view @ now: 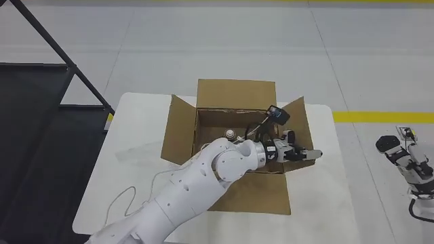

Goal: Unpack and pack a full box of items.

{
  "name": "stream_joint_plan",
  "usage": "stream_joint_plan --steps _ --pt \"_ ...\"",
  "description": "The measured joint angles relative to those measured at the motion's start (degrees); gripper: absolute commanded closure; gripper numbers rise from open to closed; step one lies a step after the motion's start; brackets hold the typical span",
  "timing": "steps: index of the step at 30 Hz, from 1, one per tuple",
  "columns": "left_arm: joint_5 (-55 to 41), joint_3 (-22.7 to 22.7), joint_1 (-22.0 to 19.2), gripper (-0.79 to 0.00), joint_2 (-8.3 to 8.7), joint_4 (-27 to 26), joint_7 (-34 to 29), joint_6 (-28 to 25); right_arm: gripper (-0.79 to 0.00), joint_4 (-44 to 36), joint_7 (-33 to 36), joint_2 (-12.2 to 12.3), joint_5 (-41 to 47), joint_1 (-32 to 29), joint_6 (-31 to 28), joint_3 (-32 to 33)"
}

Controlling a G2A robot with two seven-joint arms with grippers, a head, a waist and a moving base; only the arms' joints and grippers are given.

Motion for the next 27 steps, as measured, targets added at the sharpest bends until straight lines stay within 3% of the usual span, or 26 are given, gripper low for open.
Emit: stream_joint_plan --steps 6,15,27 --pt "-1.13 3.17 -2.75 -0.785 -4.25 7.61 -0.43 0.31 -0.785 0.14 -0.11 0.39 1.30 -2.74 -0.10 1.58" --pt "-3.34 4.89 -5.88 -0.785 -9.85 17.45 -1.22 1.47 -0.785 1.22 0.91 0.95 0.61 -2.15 0.91 0.90" --pt "-5.58 4.37 -7.28 -0.785 -14.93 27.29 -1.44 1.90 -0.785 3.03 2.02 1.76 0.14 0.53 2.02 -0.30"
